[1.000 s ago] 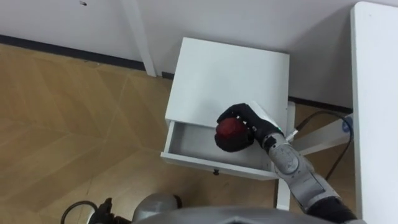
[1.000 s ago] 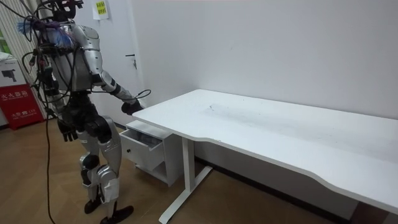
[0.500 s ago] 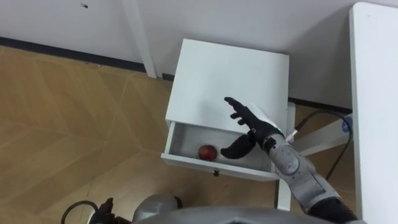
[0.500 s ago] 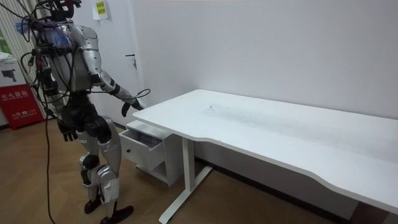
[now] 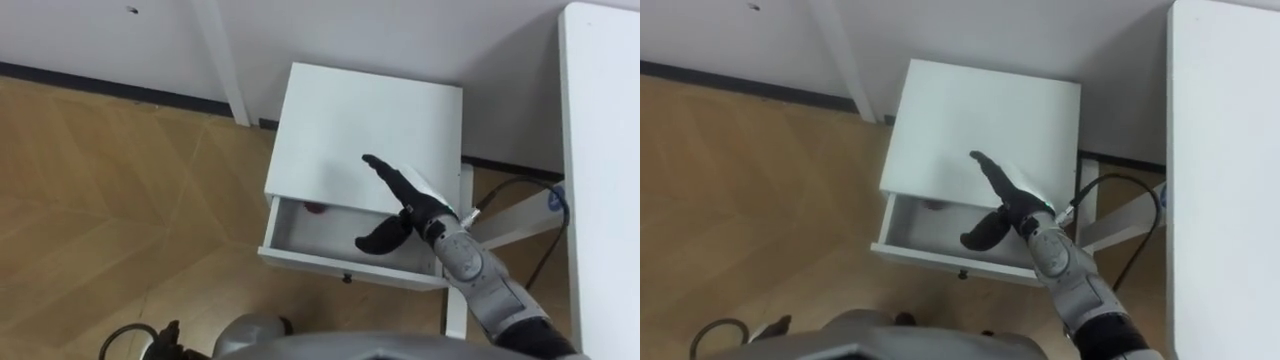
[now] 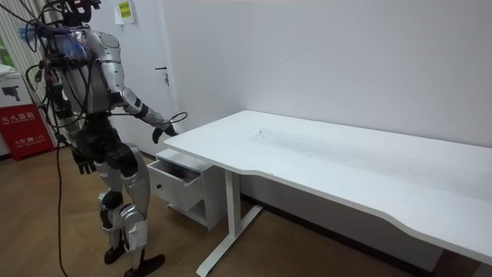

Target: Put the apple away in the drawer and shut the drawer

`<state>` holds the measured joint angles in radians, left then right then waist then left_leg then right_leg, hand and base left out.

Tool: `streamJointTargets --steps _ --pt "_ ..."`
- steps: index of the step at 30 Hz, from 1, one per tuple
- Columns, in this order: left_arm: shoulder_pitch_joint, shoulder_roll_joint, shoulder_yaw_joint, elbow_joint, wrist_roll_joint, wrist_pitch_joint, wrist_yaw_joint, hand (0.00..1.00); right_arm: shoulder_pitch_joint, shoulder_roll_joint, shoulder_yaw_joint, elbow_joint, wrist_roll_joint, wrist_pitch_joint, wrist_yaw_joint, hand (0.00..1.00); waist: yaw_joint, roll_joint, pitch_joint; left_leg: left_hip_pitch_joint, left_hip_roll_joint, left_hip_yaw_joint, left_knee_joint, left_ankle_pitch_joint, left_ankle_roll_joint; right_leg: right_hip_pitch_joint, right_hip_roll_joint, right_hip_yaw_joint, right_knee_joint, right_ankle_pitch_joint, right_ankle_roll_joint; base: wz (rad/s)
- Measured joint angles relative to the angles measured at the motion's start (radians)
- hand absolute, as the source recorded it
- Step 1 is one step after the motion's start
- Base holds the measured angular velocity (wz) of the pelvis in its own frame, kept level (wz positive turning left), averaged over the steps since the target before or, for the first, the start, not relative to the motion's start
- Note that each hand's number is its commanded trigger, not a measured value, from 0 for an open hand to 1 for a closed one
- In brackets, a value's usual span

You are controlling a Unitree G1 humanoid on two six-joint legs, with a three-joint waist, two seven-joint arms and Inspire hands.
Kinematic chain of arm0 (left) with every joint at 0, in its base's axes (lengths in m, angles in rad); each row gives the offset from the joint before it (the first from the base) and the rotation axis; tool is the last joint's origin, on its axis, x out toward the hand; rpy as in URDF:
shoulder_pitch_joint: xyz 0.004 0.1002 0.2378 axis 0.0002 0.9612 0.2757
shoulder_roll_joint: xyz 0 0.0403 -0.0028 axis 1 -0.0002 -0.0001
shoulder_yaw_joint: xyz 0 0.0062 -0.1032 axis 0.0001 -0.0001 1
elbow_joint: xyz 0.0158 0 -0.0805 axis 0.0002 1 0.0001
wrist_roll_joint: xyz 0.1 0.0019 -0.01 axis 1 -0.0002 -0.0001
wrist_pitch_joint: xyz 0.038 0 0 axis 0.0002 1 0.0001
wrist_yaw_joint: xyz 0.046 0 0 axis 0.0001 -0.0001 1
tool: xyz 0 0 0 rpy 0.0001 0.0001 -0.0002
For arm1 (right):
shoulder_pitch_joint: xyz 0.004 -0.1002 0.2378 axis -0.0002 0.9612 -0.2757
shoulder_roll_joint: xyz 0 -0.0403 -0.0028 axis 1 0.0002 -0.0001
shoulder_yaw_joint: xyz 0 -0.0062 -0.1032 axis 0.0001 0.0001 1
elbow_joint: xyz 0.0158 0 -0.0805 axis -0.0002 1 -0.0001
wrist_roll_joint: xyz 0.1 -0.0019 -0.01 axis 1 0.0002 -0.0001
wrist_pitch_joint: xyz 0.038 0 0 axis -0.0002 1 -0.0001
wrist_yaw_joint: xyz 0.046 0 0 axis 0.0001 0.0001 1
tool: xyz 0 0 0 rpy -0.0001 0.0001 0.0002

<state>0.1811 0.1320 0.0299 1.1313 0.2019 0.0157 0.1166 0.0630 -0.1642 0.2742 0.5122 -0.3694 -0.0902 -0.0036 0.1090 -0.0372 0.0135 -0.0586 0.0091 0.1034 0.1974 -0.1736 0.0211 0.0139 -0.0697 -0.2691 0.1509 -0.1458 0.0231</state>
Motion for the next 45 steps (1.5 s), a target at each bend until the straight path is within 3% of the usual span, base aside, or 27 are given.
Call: streamJointTargets --steps 3,5,6,7,8,9,10,11,12,13,15,16,17,18,19,20,22,23,24,25,26,27,28,31,35,39,45 --pt "0.002 -0.002 0.013 -0.008 -0.022 -0.001 0.01 0.0 0.002 0.011 -0.092 0.102 0.055 -0.012 -0.054 0.0 -0.015 0.003 -0.0021 -0.003 -0.007 0.002 0.01 -0.003 0.005 -0.011 -0.015 -0.009 0.028 -0.005 0.005 0.02" --pt "0.005 -0.005 0.014 -0.006 -0.048 -0.001 0.011 0.0 0.004 0.009 -0.154 0.194 0.093 -0.018 -0.093 0.0 -0.041 0.012 -0.004 -0.018 -0.011 0.016 0.052 -0.017 0.022 -0.052 -0.039 -0.004 0.132 -0.03 0.023 0.1" --pt "-0.002 -0.008 0.022 -0.001 -0.055 -0.003 0.011 0.0 0.006 0.006 -0.216 0.275 0.132 -0.023 -0.12 0.0 -0.065 0.024 -0.0071 -0.018 -0.015 0.04 0.061 -0.023 0.033 -0.097 -0.063 0.001 0.253 -0.036 0.033 0.28" --pt "-0.018 -0.005 0.047 0.021 -0.055 -0.005 0.011 0.0 0.022 -0.005 -0.279 0.356 0.181 -0.026 -0.156 0.0 -0.092 0.028 -0.0119 -0.006 -0.027 0.06 0.062 -0.031 0.046 -0.192 -0.096 0.029 0.46 -0.032 0.032 0.35" --pt "-0.018 0.0 0.055 0.025 -0.054 -0.005 0.013 0.0 0.034 -0.01 -0.31 0.386 0.2 -0.025 -0.169 0.0 -0.1 0.02 -0.0109 -0.003 -0.044 0.062 0.069 -0.033 0.057 -0.244 -0.121 0.056 0.565 -0.014 0.032 0.33" --pt "-0.023 0.003 0.07 0.036 -0.054 -0.012 0.024 0.0 0.063 -0.033 -0.367 0.436 0.216 -0.02 -0.201 0.0 -0.108 0.027 -0.0102 -0.001 -0.055 0.063 0.104 -0.052 0.082 -0.36 -0.147 0.121 0.758 0.092 0.033 -0.06" --pt "-0.024 0.0 0.075 0.039 -0.055 -0.013 0.029 0.0 0.09 -0.064 -0.386 0.475 0.216 -0.017 -0.235 0.0 -0.109 0.068 -0.0095 -0.005 -0.039 0.073 0.149 -0.083 0.1 -0.474 -0.126 0.195 0.914 0.303 0.041 -0.34" --pt "-0.021 0.004 0.073 0.04 -0.055 -0.013 0.029 0.0 0.093 -0.073 -0.39 0.493 0.225 -0.019 -0.247 0.0 -0.107 0.082 -0.0124 -0.018 -0.027 0.084 0.169 -0.097 0.111 -0.54 -0.103 0.222 0.994 0.346 0.03 -0.64" --pt "-0.021 0.024 0.072 0.054 -0.063 -0.009 0.03 0.0 0.085 -0.076 -0.397 0.531 0.251 -0.019 -0.26 0.0 -0.121 0.089 -0.0038 -0.042 -0.014 0.089 0.217 -0.117 0.119 -0.676 -0.072 0.238 1.277 0.269 0.01 -0.37" --pt "-0.031 0.037 0.071 0.073 -0.078 0.005 0.03 0.0 0.096 -0.076 -0.399 0.56 0.271 -0.019 -0.267 0.0 -0.151 0.122 -0.0006 -0.068 0.012 0.083 0.252 -0.126 0.123 -0.778 -0.047 0.213 1.488 0.184 -0.008 -0.12" --pt "-0.039 0.043 0.067 0.073 -0.082 0.022 0.031 0.0 0.109 -0.076 -0.38 0.62 0.295 -0.007 -0.269 0.0 -0.163 0.137 0.0002 -0.082 0.024 0.081 0.261 -0.13 0.126 -0.874 -0.029 0.189 1.652 0.099 -0.007 0.04" --pt "-0.034 0.042 0.066 0.066 -0.079 0.03 0.03 0.0 0.122 -0.072 -0.358 0.644 0.307 0.022 -0.268 0.0 -0.163 0.143 0.0004 -0.083 0.024 0.081 0.269 -0.135 0.134 -0.883 -0.036 0.183 1.66 0.067 0.0 0.0" --pt "-0.028 0.041 0.066 0.066 -0.077 0.03 0.03 0.0 0.122 -0.069 -0.347 0.66 0.314 0.035 -0.265 0.0 -0.163 0.143 0.0005 -0.081 0.021 0.081 0.271 -0.139 0.137 -0.871 -0.04 0.189 1.633 0.058 0.004 0.06" --pt "-0.01 0.036 0.066 0.065 -0.077 0.031 0.03 0.0 0.122 -0.065 -0.332 0.679 0.325 0.063 -0.258 0.0 -0.164 0.141 0.0007 -0.076 0.011 0.082 0.271 -0.143 0.137 -0.815 -0.056 0.198 1.529 0.051 0.011 0.05" --pt "0.016 0.031 0.066 0.06 -0.077 0.033 0.031 0.0 0.121 -0.063 -0.332 0.686 0.324 0.087 -0.253 0.0 -0.161 0.134 0.0008 -0.071 -0.005 0.083 0.269 -0.145 0.142 -0.719 -0.074 0.206 1.347 0.044 0.024 0.03" --pt "0.031 0.03 0.067 0.054 -0.077 0.039 0.032 0.0 0.119 -0.063 -0.333 0.69 0.328 0.096 -0.253 0.0 -0.159 0.129 0.0012 -0.068 -0.014 0.083 0.267 -0.146 0.144 -0.663 -0.082 0.208 1.239 0.039 0.032 0.0" --pt "0.078 0.03 0.067 0.027 -0.077 0.065 0.053 0.0 0.116 -0.055 -0.334 0.712 0.338 0.112 -0.253 0.0 -0.153 0.087 0.0002 -0.058 -0.055 0.084 0.237 -0.14 0.14 -0.412 -0.112 0.183 0.808 0.016 0.056 0.06" --pt "0.082 0.03 0.068 0.027 -0.08 0.073 0.06 0.0 0.114 -0.052 -0.335 0.718 0.347 0.113 -0.253 0.0 -0.143 0.073 -0.0018 -0.051 -0.063 0.085 0.221 -0.135 0.134 -0.357 -0.113 0.174 0.708 0.006 0.062 0.0" --pt "0.082 0.03 0.072 0.027 -0.082 0.086 0.073 0.0 0.112 -0.046 -0.335 0.729 0.363 0.112 -0.251 0.0 -0.119 0.054 -0.001 -0.045 -0.071 0.086 0.189 -0.12 0.124 -0.263 -0.104 0.155 0.537 -0.013 0.069 -0.16" --pt "0.076 0.03 0.088 0.028 -0.084 0.089 0.08 0.0 0.107 -0.039 -0.336 0.741 0.362 0.112 -0.244 0.0 -0.097 0.041 -0.0066 -0.033 -0.076 0.092 0.142 -0.1 0.102 -0.189 -0.089 0.153 0.388 -0.021 0.069 -0.2" --pt "0.074 0.031 0.094 0.028 -0.085 0.09 0.086 0.0 0.101 -0.035 -0.337 0.749 0.36 0.112 -0.242 0.0 -0.085 0.03 -0.0088 -0.028 -0.076 0.094 0.121 -0.089 0.086 -0.158 -0.079 0.153 0.318 -0.019 0.067 -0.21" --pt "0.067 0.032 0.109 0.028 -0.087 0.091 0.096 0.0 0.082 -0.028 -0.338 0.774 0.358 0.11 -0.24 0.0 -0.073 0.014 -0.0096 -0.015 -0.074 0.098 0.084 -0.074 0.065 -0.101 -0.064 0.154 0.193 0.0 0.059 -0.12" --pt "0.063 0.033 0.117 0.031 -0.089 0.095 0.099 0.0 0.072 -0.026 -0.339 0.789 0.359 0.109 -0.235 0.0 -0.072 0.004 -0.0115 -0.005 -0.072 0.098 0.062 -0.067 0.059 -0.053 -0.05 0.153 0.092 0.022 0.06 -0.1" --pt "0.053 0.028 0.124 0.037 -0.089 0.106 0.098 0.0 0.047 -0.02 -0.34 0.806 0.366 0.085 -0.227 0.0 -0.07 -0.001 -0.0107 0.036 -0.07 0.103 0.031 -0.062 0.064 0.021 -0.033 0.154 -0.01 0.033 0.063 -0.11" --pt "0.043 0.024 0.16 0.027 -0.088 0.106 0.096 0.0 0.033 0.005 -0.34 0.817 0.366 0.078 -0.193 0.0 -0.072 0.007 -0.0131 0.056 -0.054 0.11 0.023 -0.054 0.075 0.037 -0.015 0.152 -0.018 0.023 0.054 -0.13" --pt "0.043 0.004 0.165 0.007 -0.081 0.111 0.083 0.0 0.035 0.012 -0.341 0.851 0.371 0.106 -0.158 0.0 -0.076 0.01 -0.0138 0.066 -0.049 0.104 0.022 -0.054 0.076 0.041 -0.011 0.129 -0.017 -0.005 0.045 -0.04" --pt "0.042 -0.004 0.163 -0.005 -0.08 0.116 0.046 0.0 0.038 0.014 -0.36 0.852 0.369 0.136 -0.143 0.0 -0.089 0.009 -0.005 0.076 -0.038 0.084 0.007 -0.05 0.069 0.053 0.005 0.118 -0.018 -0.013 0.03 0.03"
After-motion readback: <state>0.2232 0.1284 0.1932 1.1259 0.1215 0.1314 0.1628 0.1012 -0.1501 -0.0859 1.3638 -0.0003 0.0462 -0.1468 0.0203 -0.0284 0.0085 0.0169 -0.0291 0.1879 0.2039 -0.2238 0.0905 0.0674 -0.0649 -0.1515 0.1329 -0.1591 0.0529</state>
